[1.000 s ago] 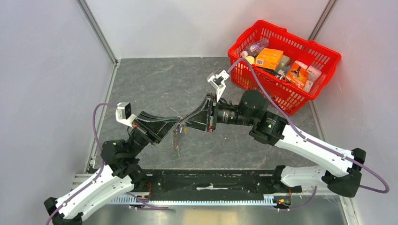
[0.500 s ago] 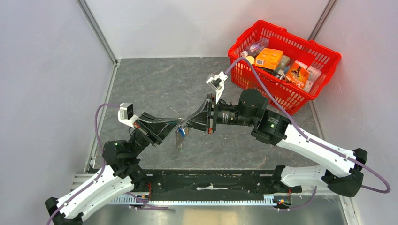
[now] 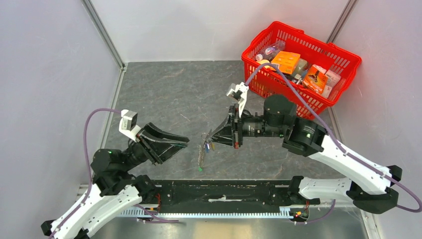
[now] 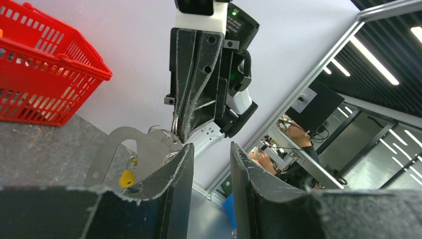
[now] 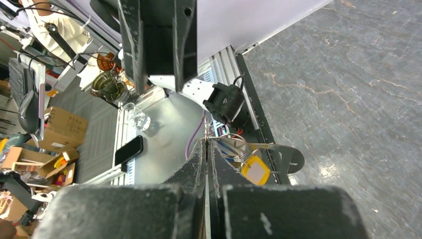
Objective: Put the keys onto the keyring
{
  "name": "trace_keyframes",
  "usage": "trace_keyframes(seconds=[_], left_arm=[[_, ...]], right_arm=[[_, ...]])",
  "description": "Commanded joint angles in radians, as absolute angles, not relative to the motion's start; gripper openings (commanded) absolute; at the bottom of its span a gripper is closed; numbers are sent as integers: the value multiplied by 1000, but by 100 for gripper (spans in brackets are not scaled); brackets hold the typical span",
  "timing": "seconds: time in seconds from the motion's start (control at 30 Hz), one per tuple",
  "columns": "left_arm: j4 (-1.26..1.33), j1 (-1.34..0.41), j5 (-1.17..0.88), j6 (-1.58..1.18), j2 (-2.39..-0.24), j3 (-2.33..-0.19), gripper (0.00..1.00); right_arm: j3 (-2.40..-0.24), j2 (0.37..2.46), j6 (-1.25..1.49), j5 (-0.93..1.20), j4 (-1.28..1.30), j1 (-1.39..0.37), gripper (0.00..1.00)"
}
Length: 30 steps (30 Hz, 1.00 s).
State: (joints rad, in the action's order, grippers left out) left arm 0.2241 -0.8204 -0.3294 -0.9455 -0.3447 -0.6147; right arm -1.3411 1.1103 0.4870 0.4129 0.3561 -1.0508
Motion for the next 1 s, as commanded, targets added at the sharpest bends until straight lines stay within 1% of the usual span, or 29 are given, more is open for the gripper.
trace_keyframes(seconds=[0.0, 0.13, 0.4, 0.7, 0.97], left_arm=[[44, -822, -435, -842, -349, -718, 40], [6, -822, -483, -829, -416, -765, 40], [-18, -822, -594, -816, -556, -830, 40], [-25, -822, -665, -802, -606, -856, 40], [-55, -822, -686, -798, -618, -847, 40]], right_arm=[[-1425, 1058, 402, 449, 487, -1048, 0], [-1475, 1082, 353, 511, 610, -1049, 0], [-1535, 1120, 284, 628, 754, -1049, 0], [-1583, 1175, 227, 658, 846, -1049, 0], [-1616, 1240, 217, 675, 851, -1049, 0]])
